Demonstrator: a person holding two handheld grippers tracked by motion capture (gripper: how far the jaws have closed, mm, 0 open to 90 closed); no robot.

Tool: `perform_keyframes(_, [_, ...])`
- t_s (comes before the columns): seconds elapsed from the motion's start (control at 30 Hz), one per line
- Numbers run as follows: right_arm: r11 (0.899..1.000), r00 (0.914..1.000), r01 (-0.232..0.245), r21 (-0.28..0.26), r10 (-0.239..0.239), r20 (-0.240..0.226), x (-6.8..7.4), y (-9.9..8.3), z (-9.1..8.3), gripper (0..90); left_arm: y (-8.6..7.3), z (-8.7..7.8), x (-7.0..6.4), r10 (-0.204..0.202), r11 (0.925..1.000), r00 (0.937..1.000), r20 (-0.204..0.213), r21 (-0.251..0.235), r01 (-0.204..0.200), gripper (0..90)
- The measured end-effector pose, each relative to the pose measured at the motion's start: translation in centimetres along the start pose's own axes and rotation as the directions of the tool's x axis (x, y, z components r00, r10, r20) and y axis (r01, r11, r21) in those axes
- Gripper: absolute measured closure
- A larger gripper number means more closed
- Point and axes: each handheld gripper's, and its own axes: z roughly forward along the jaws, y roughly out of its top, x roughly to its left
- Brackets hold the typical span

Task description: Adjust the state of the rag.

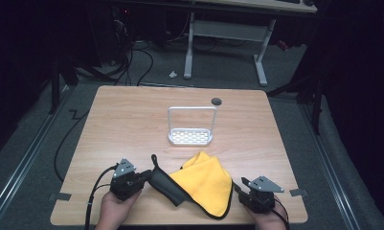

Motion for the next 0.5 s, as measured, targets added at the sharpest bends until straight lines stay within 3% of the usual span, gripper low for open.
perform_keyframes(0.13, [1.000,0.9985,-0.002,-0.003,0.002,-0.055,1.4,0.3,0.0,54.8,-1.2,-0.4,0.7,-0.041,0.9991,0.9992,-0.001,-0.015,0.041,84.7])
perform_keyframes(0.3, [0.997,0.9873,0.075,-0.015,-0.077,-0.139,5.3,1.1,0.2,52.3,-1.4,-0.3,0.9,-0.041,0.9990,0.9992,-0.004,-0.016,0.041,84.6])
perform_keyframes(0.4, [0.992,0.9742,0.118,-0.043,-0.124,-0.188,7.3,1.9,0.1,51.2,-1.4,-0.2,0.9,-0.040,0.9990,0.9992,-0.004,-0.018,0.040,84.6])
perform_keyframes(0.5, [0.984,0.9559,0.164,-0.064,-0.175,-0.236,9.2,2.3,0.2,51.0,-1.5,-0.3,0.9,-0.037,0.9991,0.9993,-0.007,-0.019,0.037,84.5])
